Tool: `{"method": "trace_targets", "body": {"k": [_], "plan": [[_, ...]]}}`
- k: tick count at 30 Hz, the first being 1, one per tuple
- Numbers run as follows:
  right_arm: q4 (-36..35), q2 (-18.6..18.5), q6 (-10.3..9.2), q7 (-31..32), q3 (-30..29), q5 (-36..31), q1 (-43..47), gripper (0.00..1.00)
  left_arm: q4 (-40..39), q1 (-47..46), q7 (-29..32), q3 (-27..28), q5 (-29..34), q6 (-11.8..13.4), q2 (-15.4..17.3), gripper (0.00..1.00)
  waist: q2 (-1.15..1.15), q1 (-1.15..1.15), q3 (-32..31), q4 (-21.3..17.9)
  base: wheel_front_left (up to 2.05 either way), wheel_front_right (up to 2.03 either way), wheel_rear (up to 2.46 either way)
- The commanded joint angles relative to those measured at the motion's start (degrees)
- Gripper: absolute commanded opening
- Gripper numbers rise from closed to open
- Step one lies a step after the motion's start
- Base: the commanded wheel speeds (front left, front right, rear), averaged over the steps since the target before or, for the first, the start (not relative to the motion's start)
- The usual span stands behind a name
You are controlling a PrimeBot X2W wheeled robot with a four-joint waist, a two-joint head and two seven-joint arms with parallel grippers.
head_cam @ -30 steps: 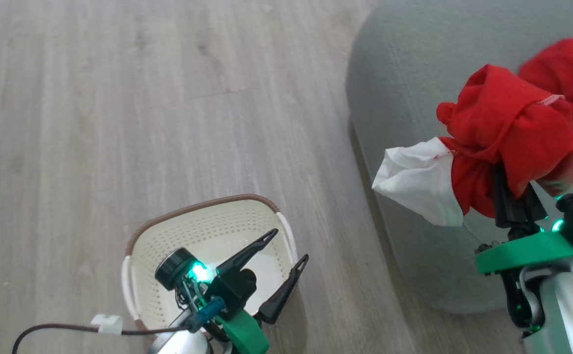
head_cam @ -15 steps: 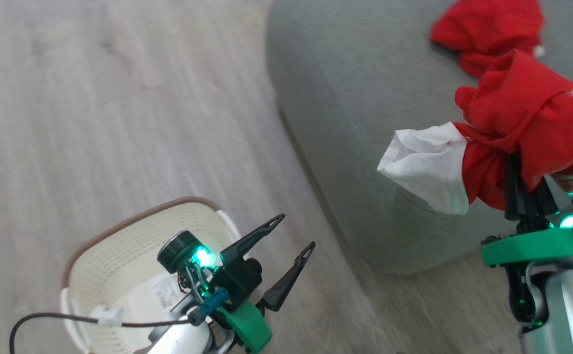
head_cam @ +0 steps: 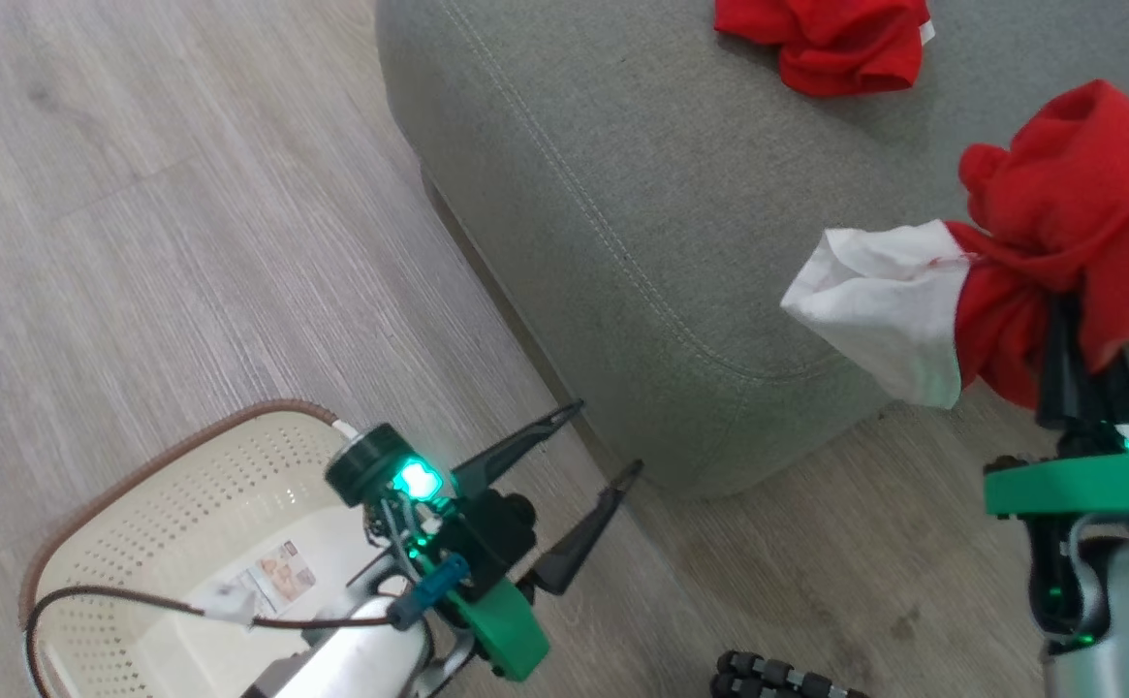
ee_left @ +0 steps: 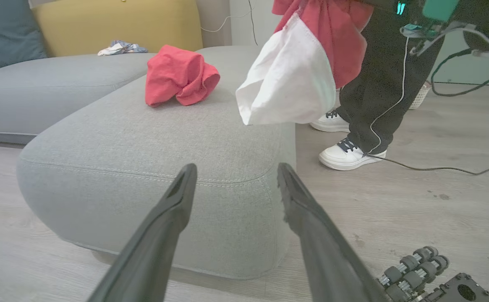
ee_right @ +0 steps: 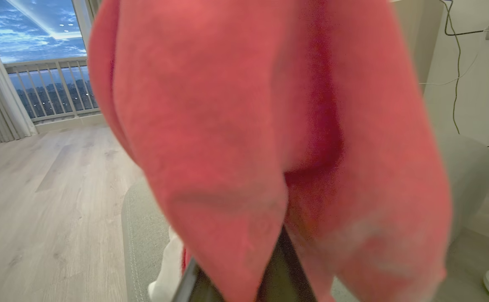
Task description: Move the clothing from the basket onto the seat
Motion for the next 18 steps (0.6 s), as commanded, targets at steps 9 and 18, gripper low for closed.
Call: {"method": "trace_targets", "body": {"k": [9, 18], "plan": [[-3.7, 0.4, -0.01, -0.4, -1.0, -0.3, 0.7, 0.00, -2.9, -3.5, -0.3, 1.4, -0.3, -0.1, -0.7, 1.00, 0.00, -0.01, 0.9, -0.2, 0.00, 0.00, 0.00], [-3.9, -1.2, -0.01, -0.4, -3.1, 0.3, -5.2, 0.00, -6.9, -3.5, -0.3, 4.3, 2.1, 0.3, -0.6, 1.00, 0.00, -0.01, 3.5, -0.2, 0.00, 0.00, 0.00]]}}
